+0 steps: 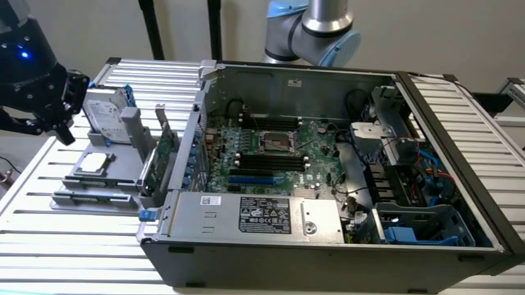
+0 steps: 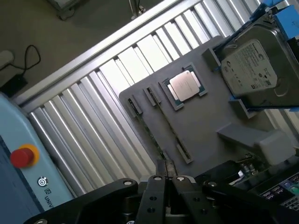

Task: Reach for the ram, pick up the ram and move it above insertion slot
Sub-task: 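Pick up the ram and move it above insertion slot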

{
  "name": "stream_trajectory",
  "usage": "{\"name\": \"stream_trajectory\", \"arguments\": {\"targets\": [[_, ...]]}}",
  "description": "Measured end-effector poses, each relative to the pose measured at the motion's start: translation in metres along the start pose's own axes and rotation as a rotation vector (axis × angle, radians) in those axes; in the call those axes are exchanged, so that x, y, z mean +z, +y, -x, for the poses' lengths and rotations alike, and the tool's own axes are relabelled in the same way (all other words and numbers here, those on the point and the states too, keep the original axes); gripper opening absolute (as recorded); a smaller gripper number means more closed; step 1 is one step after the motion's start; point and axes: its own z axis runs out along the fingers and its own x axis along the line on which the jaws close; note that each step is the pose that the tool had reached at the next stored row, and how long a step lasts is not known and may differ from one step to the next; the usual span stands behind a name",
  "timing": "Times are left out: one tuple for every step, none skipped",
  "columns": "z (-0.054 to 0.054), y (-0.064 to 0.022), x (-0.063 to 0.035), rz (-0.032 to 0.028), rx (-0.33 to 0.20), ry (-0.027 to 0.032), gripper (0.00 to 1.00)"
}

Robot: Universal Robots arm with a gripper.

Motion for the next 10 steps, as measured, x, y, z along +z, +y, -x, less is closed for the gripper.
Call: {"name": "stream_trajectory", "arguments": {"targets": [[0.0,0.0,0.0003,0.0002,-0.018,0.0011,0.11],[0.0,0.0,0.0006,0.0003,-0.037,0.0021,0.11],[0.0,0.0,0.0008,0.0004,-0.054,0.003,0.11],[0.0,0.0,0.0011,0.0006,-0.073,0.0042,0.11],[0.0,0.0,0.0014,0.0008,-0.091,0.0052,0.11],[0.0,0.0,0.0017,0.0008,-0.109,0.0061,0.11],[0.0,0.0,0.002,0.0008,-0.127,0.007,0.11],[0.0,0.0,0.0023,0.0006,-0.145,0.0078,0.11],[0.0,0.0,0.0025,0.0005,-0.163,0.0087,0.11],[0.0,-0.0001,0.0028,0.0003,-0.181,0.0095,0.11]]}}
